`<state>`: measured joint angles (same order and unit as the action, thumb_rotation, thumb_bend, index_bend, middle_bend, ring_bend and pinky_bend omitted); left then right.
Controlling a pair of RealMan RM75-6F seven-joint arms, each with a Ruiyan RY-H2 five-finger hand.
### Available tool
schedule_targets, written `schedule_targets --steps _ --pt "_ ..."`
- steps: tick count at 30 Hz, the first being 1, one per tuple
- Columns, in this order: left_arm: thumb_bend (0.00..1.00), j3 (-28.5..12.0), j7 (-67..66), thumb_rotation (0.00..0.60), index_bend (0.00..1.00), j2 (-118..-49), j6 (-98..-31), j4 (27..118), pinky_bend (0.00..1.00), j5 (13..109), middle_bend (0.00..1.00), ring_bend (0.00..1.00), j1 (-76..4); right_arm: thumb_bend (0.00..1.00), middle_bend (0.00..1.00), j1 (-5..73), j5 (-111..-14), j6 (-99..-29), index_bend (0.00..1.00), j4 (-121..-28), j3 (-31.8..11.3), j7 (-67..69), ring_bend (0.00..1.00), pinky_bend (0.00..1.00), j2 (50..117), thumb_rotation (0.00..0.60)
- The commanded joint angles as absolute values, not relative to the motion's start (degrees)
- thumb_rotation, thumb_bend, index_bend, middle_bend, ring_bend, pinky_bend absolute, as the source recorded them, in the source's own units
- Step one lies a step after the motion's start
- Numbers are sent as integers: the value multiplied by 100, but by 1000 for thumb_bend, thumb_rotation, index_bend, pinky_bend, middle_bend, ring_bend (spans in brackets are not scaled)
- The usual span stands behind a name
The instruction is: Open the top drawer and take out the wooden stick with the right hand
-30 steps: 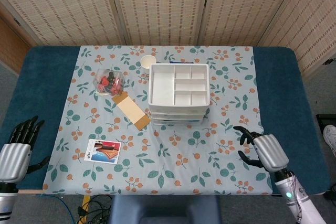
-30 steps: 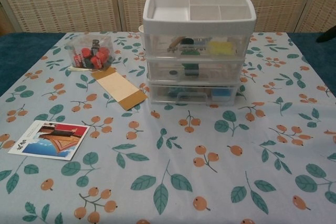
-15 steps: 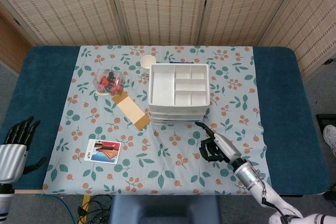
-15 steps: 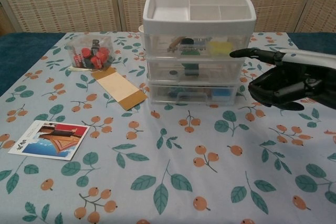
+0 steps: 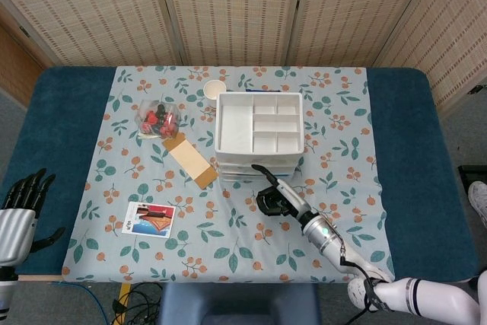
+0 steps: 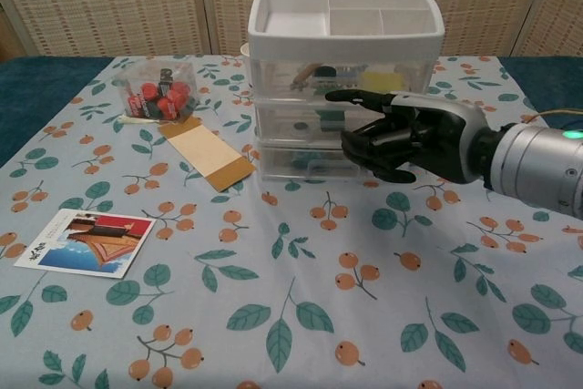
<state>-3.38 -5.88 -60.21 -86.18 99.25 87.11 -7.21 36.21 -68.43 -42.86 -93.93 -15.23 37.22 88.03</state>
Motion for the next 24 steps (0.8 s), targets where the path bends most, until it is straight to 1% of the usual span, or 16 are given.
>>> schedule_targets --steps 1,14,24 --pt "159 -339 -577 600 32 -6022 -8617 9912 79 8699 0 0 -716 578 759 3705 -6758 -4216 2 -9309 -1581 3673 835 909 8878 600" --pt "159 -358 -528 600 32 -6059 -8538 9840 79 8666 0 0 -757 582 758 3856 -6583 -4142 2 -9167 -1663 3470 835 909 8991 600" --pt "159 -362 -521 600 32 -6058 -8503 9837 78 8638 0 0 -769 587 758 3930 -6435 -4113 117 -9134 -1708 3311 835 909 9034 600"
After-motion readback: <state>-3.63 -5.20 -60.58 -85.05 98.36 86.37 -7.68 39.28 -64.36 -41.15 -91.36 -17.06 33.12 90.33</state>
